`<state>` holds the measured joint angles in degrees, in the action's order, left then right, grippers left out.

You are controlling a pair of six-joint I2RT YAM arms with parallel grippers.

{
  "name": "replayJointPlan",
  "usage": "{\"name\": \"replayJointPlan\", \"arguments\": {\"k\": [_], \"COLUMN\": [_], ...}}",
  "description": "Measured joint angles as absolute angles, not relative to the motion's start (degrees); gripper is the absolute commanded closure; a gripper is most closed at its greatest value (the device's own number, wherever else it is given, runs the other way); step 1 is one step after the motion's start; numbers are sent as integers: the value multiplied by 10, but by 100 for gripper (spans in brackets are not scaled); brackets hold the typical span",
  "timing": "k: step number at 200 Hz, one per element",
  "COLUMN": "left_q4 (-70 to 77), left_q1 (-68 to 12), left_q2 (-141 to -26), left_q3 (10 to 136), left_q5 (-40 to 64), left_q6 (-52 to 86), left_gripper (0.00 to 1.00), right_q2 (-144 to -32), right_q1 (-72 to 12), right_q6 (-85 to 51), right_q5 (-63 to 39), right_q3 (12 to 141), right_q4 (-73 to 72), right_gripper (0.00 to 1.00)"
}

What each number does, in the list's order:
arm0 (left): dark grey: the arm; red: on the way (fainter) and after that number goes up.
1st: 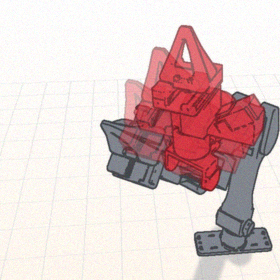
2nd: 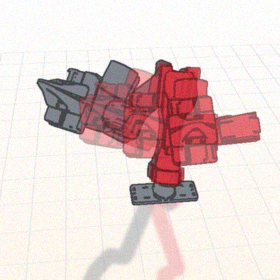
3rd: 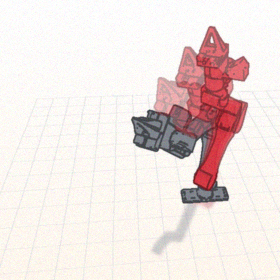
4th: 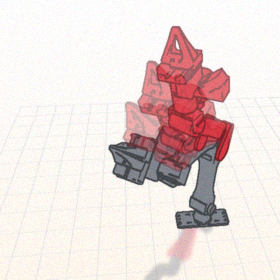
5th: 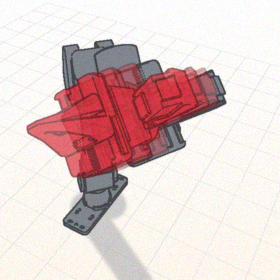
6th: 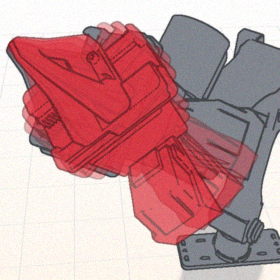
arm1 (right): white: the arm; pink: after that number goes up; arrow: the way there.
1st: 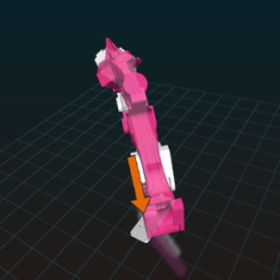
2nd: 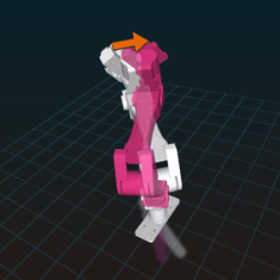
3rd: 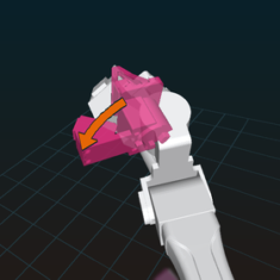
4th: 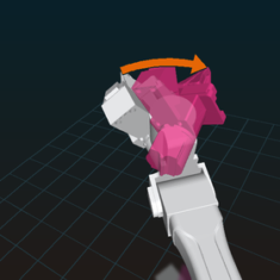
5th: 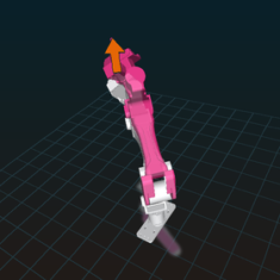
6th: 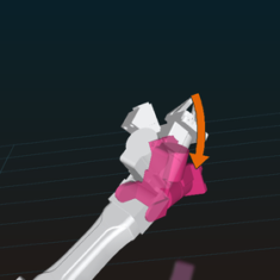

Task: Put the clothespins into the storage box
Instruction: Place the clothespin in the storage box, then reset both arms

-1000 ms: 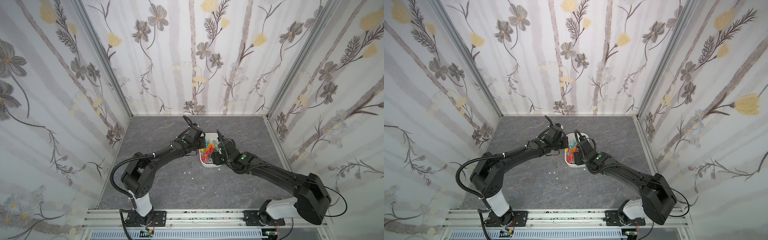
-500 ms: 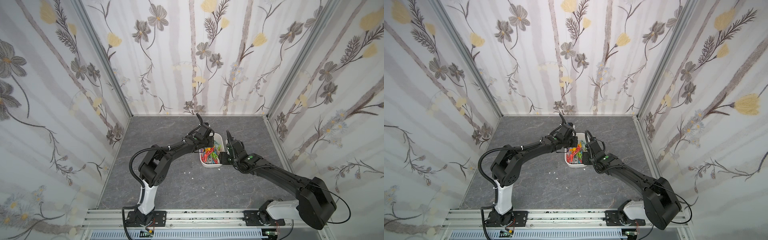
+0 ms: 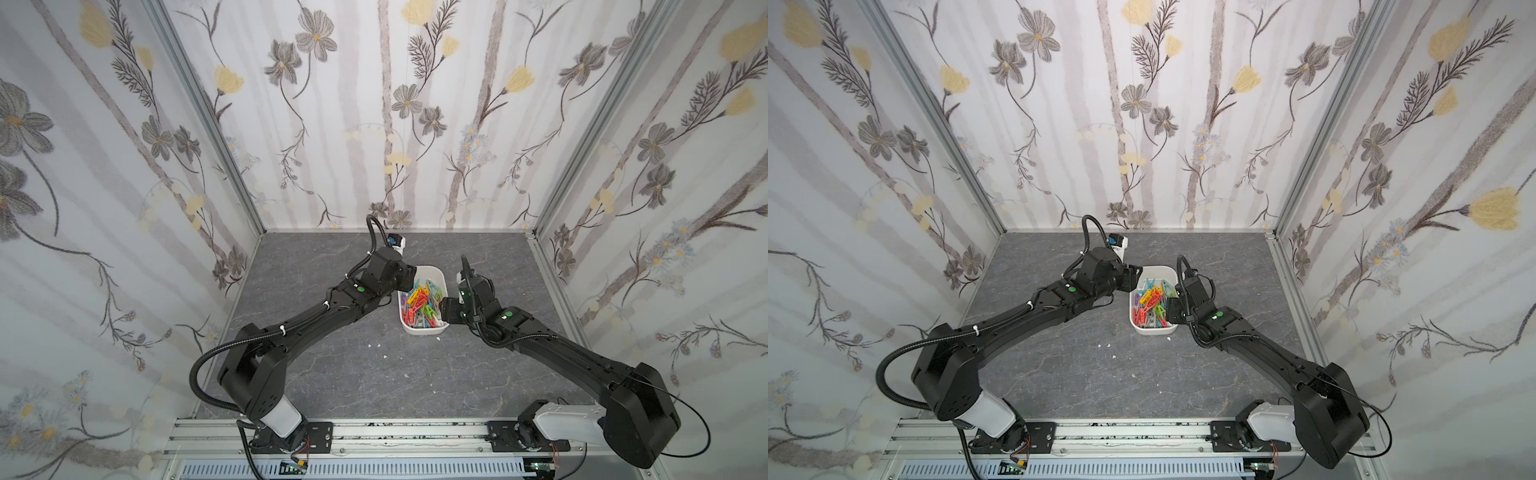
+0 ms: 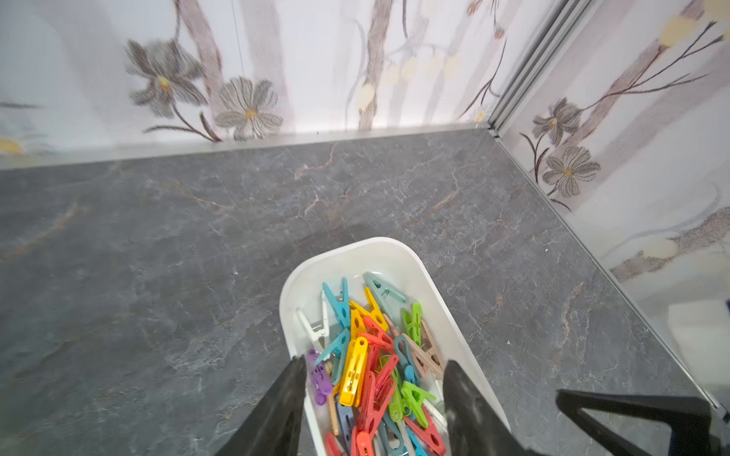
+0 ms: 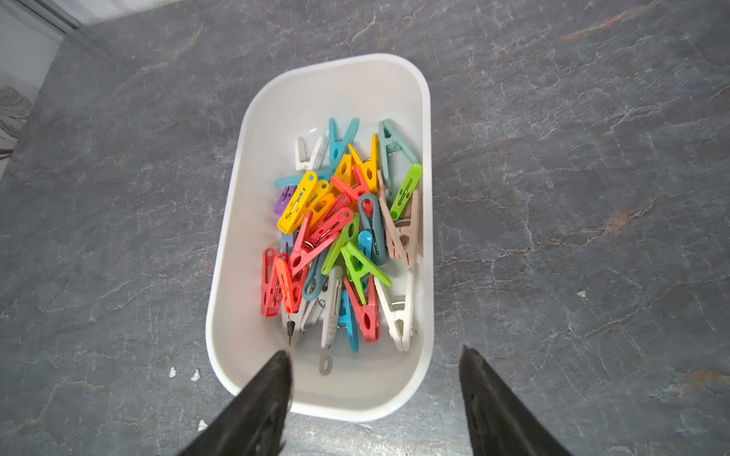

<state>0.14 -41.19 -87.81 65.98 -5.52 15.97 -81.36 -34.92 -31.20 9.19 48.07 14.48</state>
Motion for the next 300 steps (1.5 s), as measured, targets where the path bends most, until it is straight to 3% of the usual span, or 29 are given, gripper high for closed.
{"name": "replayJointPlan", "arguments": {"k": [4,10,14,22,89,152,188,222,268,300], "left_q4": [7,17,27,48,280,356,419,557,702,790], "left_q1": [-412,-412,-412,-412,-382,-300,-221,-137,-15,1], "left_q2": [-862,-840,-823,-792,-564,-514,-548,-625,-787,-903], "left_q3": [643,619,600,562,248,189,127,65,62,72], "left_q5": [-60,-66,-71,-79,-248,-371,-434,-398,-225,-93], "left_q6": [155,147,141,127,12,-15,-19,-29,26,37], "left_gripper": [24,4,0,0,0,0,0,0,0,0], "right_q2": [-808,-799,-792,-776,-644,-609,-618,-662,-778,-811], "right_q1": [-347,-344,-343,-341,-300,-162,-76,-26,-12,-12], "right_q6": [-310,-309,-308,-303,-168,-140,-127,-124,-106,-86], "right_q5": [96,103,110,125,277,296,282,282,242,198], "right_q3": [480,478,475,467,263,234,182,155,133,87], "right_q4": [143,136,129,112,-182,-281,-326,-402,-554,-656], "right_gripper": [24,17,9,1,0,0,0,0,0,0]}}
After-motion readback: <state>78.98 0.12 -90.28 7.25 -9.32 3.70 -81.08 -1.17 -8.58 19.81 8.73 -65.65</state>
